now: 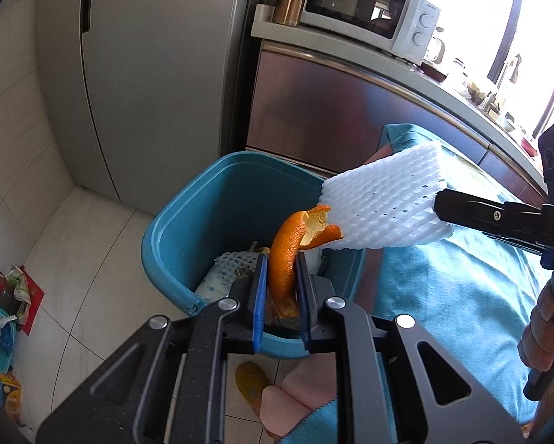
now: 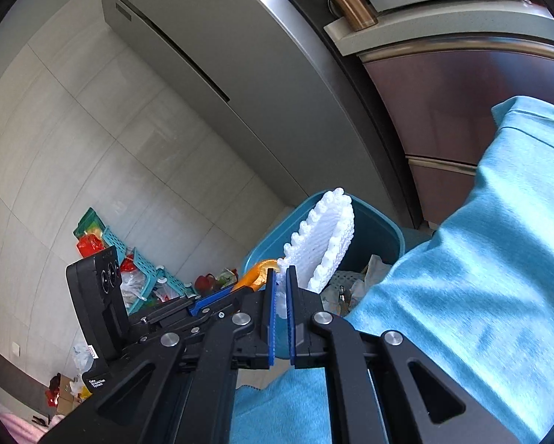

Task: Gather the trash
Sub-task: 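Carry the orange peel and white foam net over the teal bin with both tools, then open both tools to drop the peel and foam net into the bin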

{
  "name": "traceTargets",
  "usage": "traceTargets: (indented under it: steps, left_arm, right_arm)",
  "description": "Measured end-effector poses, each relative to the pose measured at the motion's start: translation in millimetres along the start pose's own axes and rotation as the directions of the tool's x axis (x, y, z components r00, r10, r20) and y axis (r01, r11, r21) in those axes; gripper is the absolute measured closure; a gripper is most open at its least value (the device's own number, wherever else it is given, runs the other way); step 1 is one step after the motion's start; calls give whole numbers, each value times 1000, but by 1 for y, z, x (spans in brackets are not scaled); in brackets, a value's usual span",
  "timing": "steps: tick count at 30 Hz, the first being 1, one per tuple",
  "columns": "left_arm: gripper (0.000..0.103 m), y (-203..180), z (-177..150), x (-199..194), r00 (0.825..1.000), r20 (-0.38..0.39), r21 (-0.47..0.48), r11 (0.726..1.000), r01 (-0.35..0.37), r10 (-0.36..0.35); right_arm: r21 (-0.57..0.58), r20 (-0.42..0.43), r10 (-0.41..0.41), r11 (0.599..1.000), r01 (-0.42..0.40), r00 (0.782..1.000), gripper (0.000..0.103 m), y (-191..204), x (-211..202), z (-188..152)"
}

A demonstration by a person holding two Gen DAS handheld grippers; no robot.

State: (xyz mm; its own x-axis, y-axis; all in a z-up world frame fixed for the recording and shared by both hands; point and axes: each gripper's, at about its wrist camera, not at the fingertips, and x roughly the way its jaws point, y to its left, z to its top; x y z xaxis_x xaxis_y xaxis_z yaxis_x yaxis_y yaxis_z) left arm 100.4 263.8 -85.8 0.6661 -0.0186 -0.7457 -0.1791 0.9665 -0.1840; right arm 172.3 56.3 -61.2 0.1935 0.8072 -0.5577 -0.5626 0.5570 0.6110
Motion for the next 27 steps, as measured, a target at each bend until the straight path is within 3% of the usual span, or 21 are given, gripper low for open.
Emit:
traceTargets:
  steps: [14,22,24,27]
  left_arm:
    - [85,17,7,44,998,-52,-38,998,-48,46]
    - [58,16,7,39,998,-25,-49,997,-58,57]
    - [55,15,5,30,999,-6,-47,997,-54,54]
    - [38,10,4,13,999,33,-43,998,-40,41]
  right_arm:
    - [6,-112,-57,998,58,992,97,0,55,10]
    - [40,-124,-110,992,116,986,91,-12,52,4]
    - [31,-111,-119,992,123,987,86,-13,45,1]
    - [17,-78,-114,993,115,990,75,-12,26,-4]
